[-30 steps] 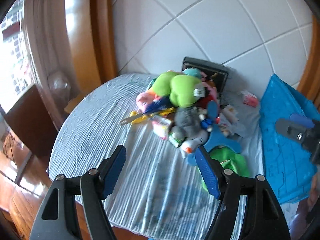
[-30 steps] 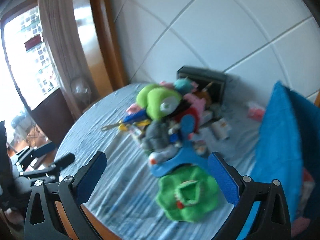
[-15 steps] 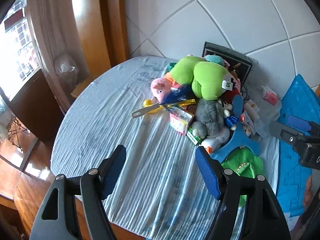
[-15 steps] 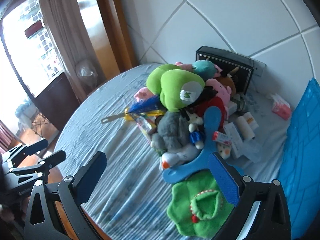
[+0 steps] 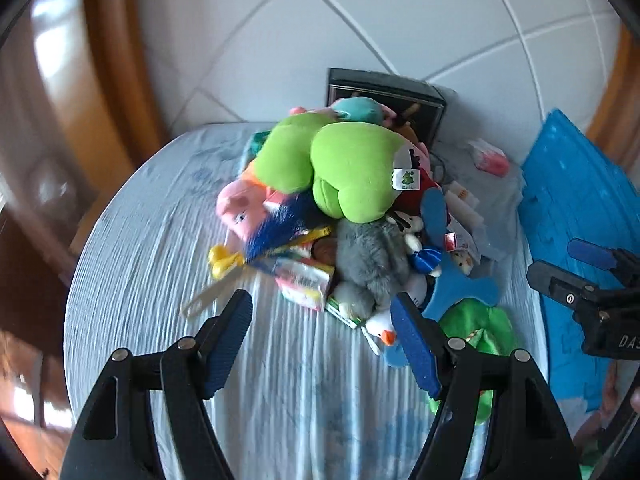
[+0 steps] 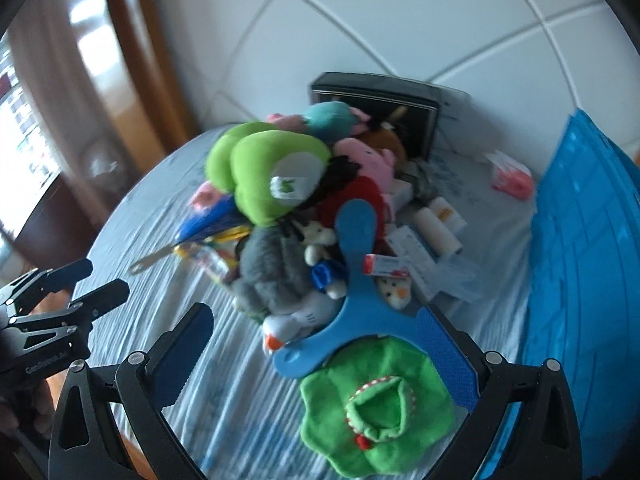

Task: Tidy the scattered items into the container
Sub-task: 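Reach both grippers into the pile toward the green frog plush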

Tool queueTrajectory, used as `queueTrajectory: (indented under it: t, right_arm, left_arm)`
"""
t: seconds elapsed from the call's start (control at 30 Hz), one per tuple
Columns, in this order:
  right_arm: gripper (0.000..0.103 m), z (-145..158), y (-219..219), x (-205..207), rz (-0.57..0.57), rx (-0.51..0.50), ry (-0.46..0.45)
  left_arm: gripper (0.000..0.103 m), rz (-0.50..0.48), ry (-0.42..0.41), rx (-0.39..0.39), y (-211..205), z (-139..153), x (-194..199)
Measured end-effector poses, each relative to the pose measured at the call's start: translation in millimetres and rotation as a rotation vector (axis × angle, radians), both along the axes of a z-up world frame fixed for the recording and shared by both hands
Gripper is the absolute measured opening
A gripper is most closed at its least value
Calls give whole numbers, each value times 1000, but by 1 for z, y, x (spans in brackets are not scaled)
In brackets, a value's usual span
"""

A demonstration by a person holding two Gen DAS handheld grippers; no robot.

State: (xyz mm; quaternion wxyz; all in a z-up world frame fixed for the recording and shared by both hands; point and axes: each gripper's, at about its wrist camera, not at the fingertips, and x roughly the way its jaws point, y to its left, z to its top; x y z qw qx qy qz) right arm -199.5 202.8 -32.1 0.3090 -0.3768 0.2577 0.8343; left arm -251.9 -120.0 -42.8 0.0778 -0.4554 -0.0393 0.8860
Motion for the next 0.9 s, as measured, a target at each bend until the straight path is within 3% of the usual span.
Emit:
queueTrajectory:
  t: [0.17,0.4,0.73,0.9]
  right_arm:
    - [103,-6,7,-28,-121,-62,-4]
    - [103,-9,31,-66,-253,-116,19]
    - [103,-15,115,-154,-255,-126,34]
    - [103,-41,156,-192,-256,-117,-43]
  left_arm:
    - [71,-109,-5,-27,-29,-9,-43]
    - [71,-117,-31,-5,-62,-22,-117]
    - [71,-90,-43,1,-67,-34,-217]
    - [71,-109,-37,21,-46,-37,-270]
